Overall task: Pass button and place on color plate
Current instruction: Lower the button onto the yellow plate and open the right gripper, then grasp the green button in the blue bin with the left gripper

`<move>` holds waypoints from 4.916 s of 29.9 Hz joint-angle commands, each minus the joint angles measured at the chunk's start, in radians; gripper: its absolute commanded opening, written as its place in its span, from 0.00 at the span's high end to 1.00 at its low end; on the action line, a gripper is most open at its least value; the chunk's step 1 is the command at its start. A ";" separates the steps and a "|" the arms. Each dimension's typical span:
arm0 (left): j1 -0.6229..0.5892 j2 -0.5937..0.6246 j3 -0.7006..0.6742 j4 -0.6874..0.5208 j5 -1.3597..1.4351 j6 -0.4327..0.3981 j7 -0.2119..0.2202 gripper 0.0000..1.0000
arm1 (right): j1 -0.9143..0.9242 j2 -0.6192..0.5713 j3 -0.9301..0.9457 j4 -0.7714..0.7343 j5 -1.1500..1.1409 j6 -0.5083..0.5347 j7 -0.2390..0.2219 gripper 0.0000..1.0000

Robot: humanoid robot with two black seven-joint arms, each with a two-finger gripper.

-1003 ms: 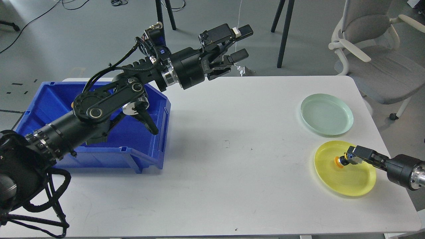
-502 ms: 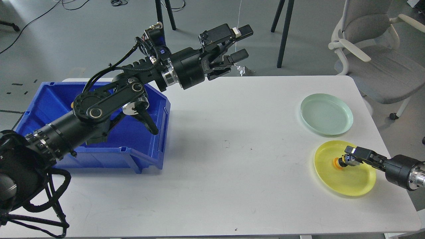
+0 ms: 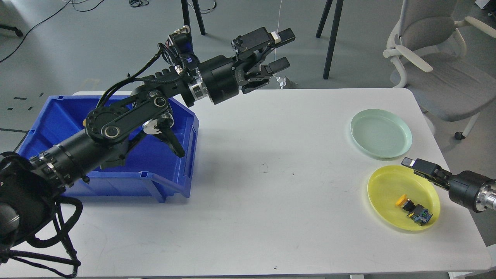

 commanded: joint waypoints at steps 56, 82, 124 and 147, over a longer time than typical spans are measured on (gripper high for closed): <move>0.235 0.688 0.063 0.045 1.033 0.076 0.000 0.00 | -0.027 0.523 0.512 0.087 0.488 0.186 0.000 0.06; 0.232 0.539 0.134 0.251 1.026 0.077 0.000 0.08 | -0.044 0.524 0.512 0.087 0.488 0.187 0.000 0.06; 0.218 0.493 0.139 0.336 1.017 0.108 0.000 0.67 | -0.052 0.523 0.512 0.089 0.488 0.187 0.000 0.06; 0.112 0.676 0.123 0.108 0.856 -0.028 0.000 0.78 | -0.050 0.529 0.521 0.084 0.488 0.186 0.000 0.06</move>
